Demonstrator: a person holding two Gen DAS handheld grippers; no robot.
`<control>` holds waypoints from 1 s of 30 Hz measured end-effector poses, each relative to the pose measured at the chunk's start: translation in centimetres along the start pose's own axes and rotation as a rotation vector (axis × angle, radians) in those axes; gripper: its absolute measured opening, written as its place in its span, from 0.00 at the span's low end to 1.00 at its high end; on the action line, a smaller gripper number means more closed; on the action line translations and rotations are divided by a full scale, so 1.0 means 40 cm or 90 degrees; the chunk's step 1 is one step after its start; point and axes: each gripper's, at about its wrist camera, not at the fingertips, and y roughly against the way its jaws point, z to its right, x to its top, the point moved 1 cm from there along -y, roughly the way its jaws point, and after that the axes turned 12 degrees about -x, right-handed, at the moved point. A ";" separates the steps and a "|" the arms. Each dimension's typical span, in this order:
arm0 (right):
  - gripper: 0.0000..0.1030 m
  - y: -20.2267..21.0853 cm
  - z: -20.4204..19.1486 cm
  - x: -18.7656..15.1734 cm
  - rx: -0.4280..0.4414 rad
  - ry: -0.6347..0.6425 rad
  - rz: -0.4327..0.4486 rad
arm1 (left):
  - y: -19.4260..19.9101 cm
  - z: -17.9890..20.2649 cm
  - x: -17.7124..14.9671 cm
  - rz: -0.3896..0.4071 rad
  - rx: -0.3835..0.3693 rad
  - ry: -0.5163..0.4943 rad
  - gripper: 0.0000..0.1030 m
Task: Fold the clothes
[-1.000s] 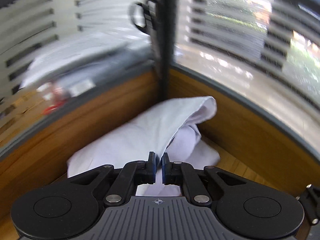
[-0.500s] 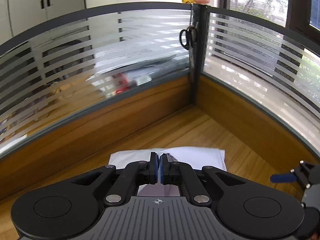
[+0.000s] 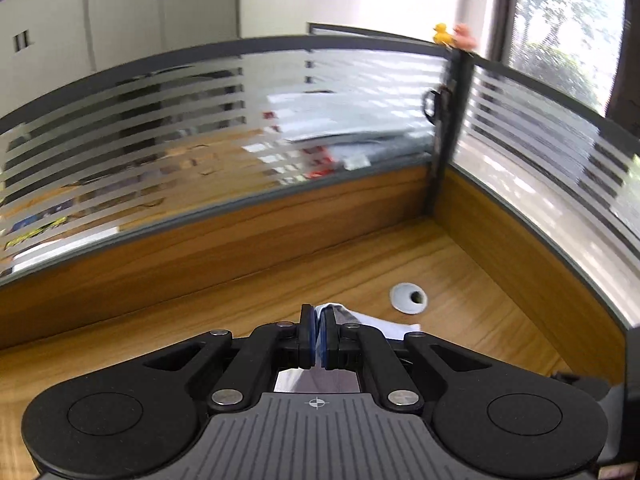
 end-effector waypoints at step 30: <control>0.71 -0.155 -0.519 -0.037 -0.042 -0.049 -0.085 | 0.448 -0.693 -0.553 0.007 0.169 0.341 0.05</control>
